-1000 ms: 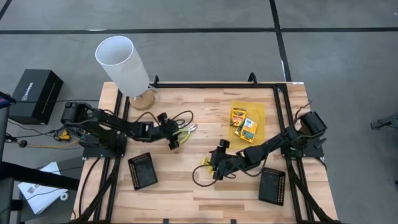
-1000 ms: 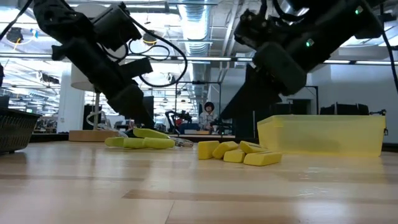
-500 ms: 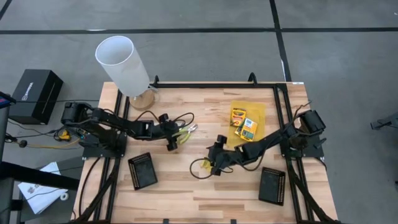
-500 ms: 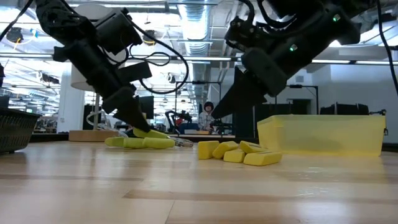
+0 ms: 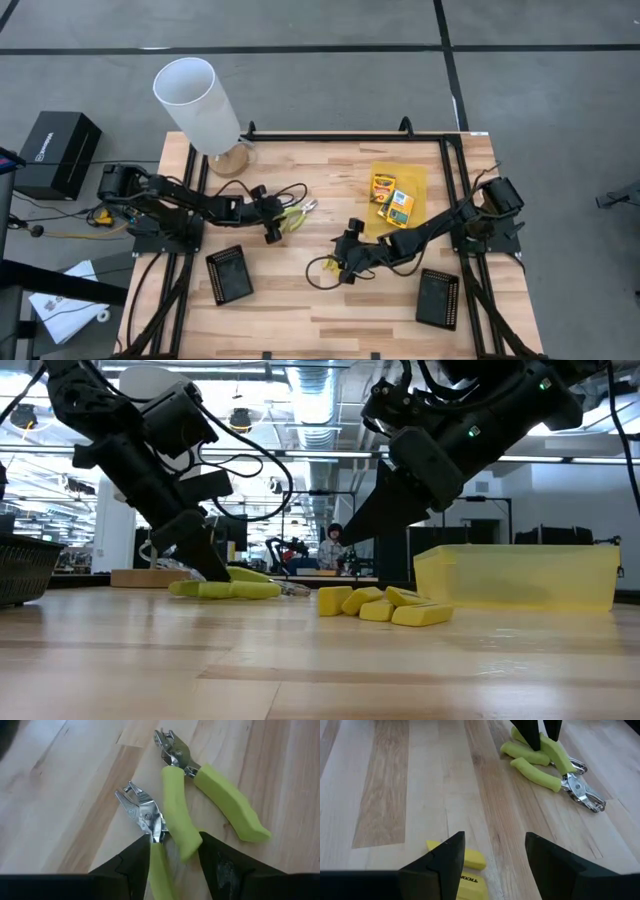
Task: Pick & Place School Supplies
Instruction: Put the right green single hole puncher into the left black bin
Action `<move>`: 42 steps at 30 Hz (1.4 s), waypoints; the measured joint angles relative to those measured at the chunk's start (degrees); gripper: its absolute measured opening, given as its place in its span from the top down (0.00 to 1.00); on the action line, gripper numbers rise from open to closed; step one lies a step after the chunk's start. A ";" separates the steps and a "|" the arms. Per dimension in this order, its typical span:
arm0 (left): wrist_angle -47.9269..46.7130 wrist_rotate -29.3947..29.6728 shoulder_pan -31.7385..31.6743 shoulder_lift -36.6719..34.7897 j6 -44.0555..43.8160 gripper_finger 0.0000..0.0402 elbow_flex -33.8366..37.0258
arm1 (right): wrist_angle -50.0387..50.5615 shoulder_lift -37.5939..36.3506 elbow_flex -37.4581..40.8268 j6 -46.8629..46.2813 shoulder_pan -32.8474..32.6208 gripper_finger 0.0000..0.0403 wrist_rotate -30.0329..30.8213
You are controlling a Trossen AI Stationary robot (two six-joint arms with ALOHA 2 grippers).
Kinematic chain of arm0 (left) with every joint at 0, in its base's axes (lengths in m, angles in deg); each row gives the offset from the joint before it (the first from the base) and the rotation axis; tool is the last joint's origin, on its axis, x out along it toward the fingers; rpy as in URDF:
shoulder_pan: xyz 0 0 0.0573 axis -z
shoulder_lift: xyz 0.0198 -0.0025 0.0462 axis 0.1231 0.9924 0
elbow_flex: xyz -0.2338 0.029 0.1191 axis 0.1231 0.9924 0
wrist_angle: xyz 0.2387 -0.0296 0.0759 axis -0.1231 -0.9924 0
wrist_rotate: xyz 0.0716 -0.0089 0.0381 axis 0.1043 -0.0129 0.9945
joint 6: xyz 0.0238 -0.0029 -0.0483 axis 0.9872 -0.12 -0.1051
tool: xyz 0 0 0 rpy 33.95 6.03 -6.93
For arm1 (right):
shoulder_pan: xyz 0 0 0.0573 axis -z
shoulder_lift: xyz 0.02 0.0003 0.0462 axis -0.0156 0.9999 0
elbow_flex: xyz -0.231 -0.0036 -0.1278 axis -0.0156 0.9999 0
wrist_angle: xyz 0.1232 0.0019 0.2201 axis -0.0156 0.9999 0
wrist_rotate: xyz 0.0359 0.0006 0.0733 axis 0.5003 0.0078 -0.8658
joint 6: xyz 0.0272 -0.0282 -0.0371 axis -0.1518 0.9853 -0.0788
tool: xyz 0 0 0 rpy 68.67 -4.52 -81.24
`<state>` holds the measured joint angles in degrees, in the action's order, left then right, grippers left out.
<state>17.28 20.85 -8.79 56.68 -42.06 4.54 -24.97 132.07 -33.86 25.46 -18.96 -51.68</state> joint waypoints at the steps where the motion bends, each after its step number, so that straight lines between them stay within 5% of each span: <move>1: 0.48 -0.05 0.00 0.02 0.22 0.62 0.03 | -0.06 0.00 0.00 0.00 0.00 0.51 0.00; 19: 4.02 -0.49 -0.78 0.20 1.89 0.74 0.22 | -0.38 -0.04 0.00 0.00 0.00 0.53 -0.90; 27: 4.23 -3.30 -2.08 0.17 3.49 0.94 0.22 | -1.13 -0.07 0.00 0.08 0.00 0.54 -0.92; 42: 10.72 -0.51 -2.01 -0.04 5.37 0.94 0.22 | -1.08 -0.07 0.00 0.48 0.00 0.54 -0.97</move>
<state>28.01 20.34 -10.80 56.65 -36.69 4.76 -26.05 132.00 -33.86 25.94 -18.96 -52.65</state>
